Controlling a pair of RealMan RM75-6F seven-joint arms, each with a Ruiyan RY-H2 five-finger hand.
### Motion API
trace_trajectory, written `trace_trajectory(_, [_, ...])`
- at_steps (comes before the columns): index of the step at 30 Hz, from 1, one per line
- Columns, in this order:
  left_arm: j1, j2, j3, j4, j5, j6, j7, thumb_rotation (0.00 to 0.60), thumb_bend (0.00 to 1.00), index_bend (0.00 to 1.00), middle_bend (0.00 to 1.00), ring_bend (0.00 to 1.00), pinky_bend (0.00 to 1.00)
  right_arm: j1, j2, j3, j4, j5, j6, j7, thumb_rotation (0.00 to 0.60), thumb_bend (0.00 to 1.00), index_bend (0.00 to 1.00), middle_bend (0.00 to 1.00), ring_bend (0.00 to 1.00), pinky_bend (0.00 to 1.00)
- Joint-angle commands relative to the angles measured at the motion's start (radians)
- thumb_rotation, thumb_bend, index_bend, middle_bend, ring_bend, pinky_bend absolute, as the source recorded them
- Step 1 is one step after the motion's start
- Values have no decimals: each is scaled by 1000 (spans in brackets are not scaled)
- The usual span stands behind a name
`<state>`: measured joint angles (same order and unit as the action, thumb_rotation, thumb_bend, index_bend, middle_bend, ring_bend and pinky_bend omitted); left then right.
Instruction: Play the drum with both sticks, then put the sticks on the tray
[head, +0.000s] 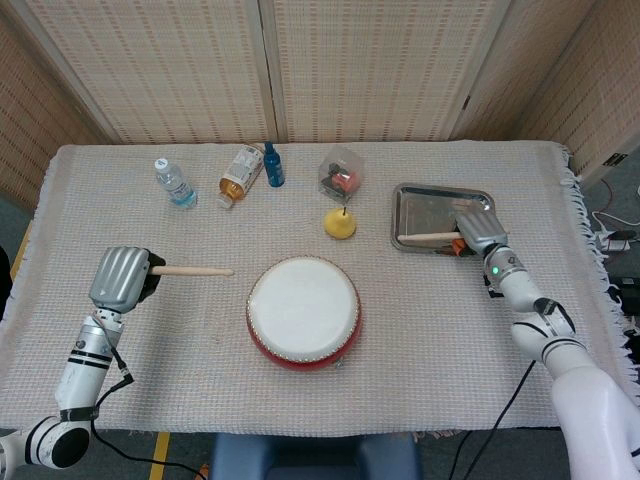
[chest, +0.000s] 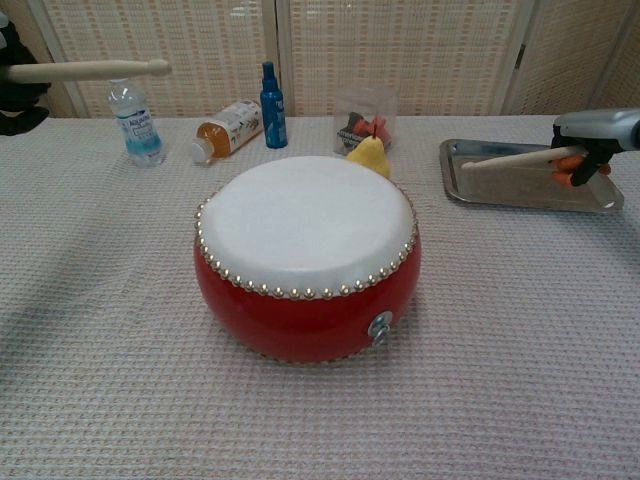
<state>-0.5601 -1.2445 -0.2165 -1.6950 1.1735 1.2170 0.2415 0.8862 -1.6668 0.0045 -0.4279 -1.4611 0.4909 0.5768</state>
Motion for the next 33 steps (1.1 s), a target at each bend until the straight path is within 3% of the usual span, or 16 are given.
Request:
trace_trajectory(1, [2, 1, 2, 5, 1, -3, -3, 600, 836, 1000, 1000, 1000, 1000, 19, -34, 4, 49, 2, -47, 12, 600, 258, 480, 376, 280, 416])
trace_trajectory(6, [11, 5, -5, 11, -3, 4, -22, 600, 836, 1000, 1000, 1000, 1000, 43, -63, 27, 99, 24, -114, 0, 600, 180, 223, 241, 139, 297])
trace_trajectory(11, [16, 9, -8, 17, -2, 6, -36, 600, 836, 1000, 1000, 1000, 1000, 56, -79, 57, 125, 50, -145, -20, 600, 146, 62, 152, 40, 208])
trace_trajectory(17, [18, 13, -10, 19, 8, 5, -42, 600, 835, 1000, 1000, 1000, 1000, 45, -33, 80, 68, 54, -71, -13, 600, 142, 27, 127, 11, 185])
trace_trajectory(21, [16, 17, -10, 14, 14, 2, -42, 600, 834, 1000, 1000, 1000, 1000, 17, 55, 92, -58, 40, 46, 21, 600, 142, 52, 127, 11, 186])
trace_trajectory(24, [13, 18, -9, 8, 25, 0, -34, 600, 834, 1000, 1000, 1000, 1000, -13, 156, 94, -211, 25, 135, 15, 600, 141, 101, 127, 18, 200])
trace_trajectory(33, [-43, -6, -18, -17, -7, -52, 75, 600, 833, 1000, 1000, 1000, 1000, -81, 522, 168, -831, 111, 242, -131, 600, 142, 229, 133, 79, 277])
